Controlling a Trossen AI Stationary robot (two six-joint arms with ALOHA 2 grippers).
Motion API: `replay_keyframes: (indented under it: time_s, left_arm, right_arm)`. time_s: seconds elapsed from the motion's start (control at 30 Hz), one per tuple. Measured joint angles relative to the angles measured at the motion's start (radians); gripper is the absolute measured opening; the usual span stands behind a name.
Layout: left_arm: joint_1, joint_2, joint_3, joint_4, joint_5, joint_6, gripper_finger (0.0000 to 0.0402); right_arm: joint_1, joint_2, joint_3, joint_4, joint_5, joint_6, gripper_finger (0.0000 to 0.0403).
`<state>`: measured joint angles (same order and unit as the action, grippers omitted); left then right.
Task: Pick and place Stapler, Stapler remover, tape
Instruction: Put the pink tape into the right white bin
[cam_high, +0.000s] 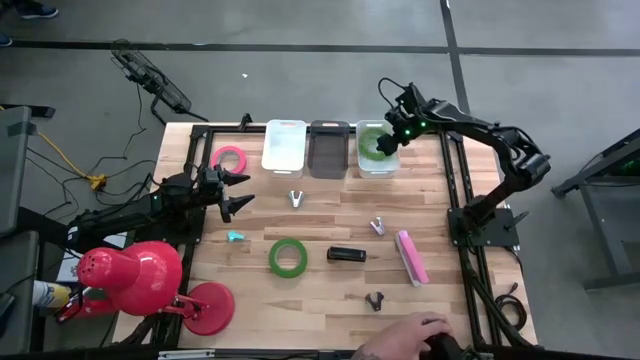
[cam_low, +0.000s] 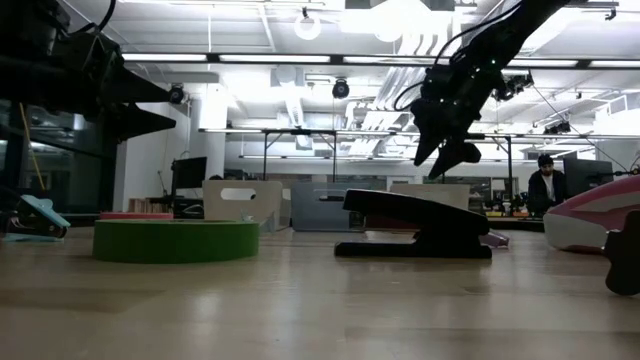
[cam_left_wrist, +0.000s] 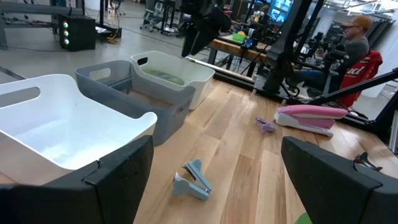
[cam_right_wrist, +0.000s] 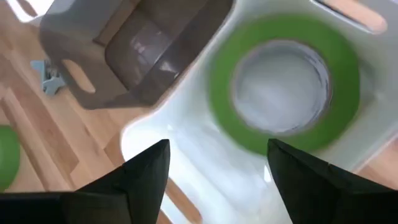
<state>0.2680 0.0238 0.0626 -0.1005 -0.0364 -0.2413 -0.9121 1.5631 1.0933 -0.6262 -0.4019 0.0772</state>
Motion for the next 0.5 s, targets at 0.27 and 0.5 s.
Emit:
replay_keyframes:
  time_s: [0.27,0.5]
  left_arm:
    - [0.000,0.000,0.000,0.000,0.000,0.000,0.0349]
    - [0.000,0.000,0.000,0.000,0.000,0.000,0.0349]
  right_arm:
    - [0.025,0.000,0.000,-0.027,0.066,-0.007,0.0260]
    - [0.053,0.000,0.000,-0.023,0.052,-0.047,0.0259]
